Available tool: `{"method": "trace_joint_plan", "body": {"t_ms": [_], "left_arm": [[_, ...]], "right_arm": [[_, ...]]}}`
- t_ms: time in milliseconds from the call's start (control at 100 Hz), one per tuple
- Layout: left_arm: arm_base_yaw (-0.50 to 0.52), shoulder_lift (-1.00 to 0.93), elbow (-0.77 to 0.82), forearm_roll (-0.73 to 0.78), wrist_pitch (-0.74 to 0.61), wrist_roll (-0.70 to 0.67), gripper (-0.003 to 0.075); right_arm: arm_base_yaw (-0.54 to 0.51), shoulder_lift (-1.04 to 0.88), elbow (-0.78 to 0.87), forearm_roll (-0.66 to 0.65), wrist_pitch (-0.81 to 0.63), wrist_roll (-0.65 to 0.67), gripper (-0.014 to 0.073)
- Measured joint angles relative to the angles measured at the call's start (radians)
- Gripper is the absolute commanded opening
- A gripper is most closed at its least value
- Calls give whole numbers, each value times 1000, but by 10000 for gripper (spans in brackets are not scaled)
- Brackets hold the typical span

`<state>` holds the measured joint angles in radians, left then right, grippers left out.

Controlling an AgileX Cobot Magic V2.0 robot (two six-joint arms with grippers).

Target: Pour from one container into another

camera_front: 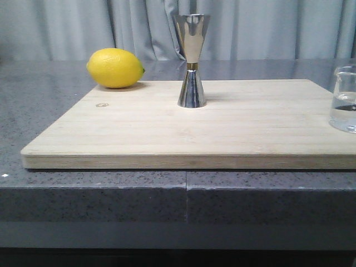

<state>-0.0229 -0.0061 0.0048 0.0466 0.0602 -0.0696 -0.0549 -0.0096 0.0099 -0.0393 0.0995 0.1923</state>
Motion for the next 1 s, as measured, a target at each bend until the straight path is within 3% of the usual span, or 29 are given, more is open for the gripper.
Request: {"method": "trace_joint_plan", "body": {"t_ms": [1000], "left_arm": [[0,0,0,-27,-2,0,-13]], "right_arm": [[0,0,0,21,-2,0,-67]]}}
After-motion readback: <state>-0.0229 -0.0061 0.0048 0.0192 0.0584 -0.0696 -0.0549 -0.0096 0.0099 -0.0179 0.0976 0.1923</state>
